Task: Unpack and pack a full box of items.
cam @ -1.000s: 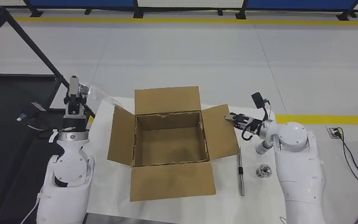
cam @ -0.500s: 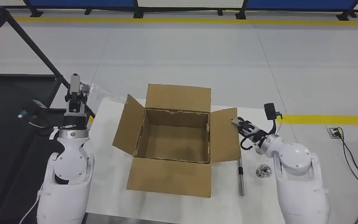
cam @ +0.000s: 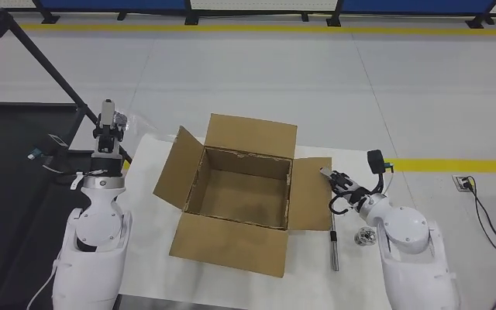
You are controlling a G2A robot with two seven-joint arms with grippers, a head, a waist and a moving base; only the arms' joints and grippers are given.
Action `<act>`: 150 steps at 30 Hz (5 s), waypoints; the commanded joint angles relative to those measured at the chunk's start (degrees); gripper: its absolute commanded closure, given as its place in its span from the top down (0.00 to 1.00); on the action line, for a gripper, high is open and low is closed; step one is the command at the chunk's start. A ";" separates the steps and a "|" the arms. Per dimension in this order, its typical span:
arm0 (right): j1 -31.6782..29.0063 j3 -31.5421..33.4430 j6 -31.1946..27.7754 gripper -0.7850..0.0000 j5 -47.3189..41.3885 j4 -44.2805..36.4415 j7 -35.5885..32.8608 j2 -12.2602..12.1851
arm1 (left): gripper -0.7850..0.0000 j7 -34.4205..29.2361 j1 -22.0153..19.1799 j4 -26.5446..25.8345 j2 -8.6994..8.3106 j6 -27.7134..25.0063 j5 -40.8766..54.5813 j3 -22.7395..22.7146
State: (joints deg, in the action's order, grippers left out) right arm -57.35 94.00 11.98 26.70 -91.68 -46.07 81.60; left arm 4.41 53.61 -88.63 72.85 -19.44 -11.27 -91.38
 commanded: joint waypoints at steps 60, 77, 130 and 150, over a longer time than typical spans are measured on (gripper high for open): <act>-13.17 -6.67 -16.85 0.70 35.34 -1.54 -9.28 -5.53 | 1.00 0.64 1.47 -1.69 0.22 -0.51 -0.02 -0.24; -10.37 -9.74 -9.78 0.47 40.28 1.60 -10.71 -5.90 | 1.00 0.65 1.62 -2.09 0.29 -0.15 0.15 -0.26; -16.58 -7.69 1.57 0.00 49.95 -27.26 -5.47 -7.13 | 1.00 0.99 3.03 -3.11 0.23 -1.05 -0.16 -1.63; 25.41 -50.36 -0.65 0.00 51.42 2.26 -10.73 2.15 | 1.00 5.28 10.59 -8.99 -0.07 -1.65 1.13 -8.62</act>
State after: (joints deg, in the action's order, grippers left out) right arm -36.68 46.81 11.13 80.28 -95.90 -56.72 82.39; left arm 9.72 63.69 -97.26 72.80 -21.12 -10.18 -99.67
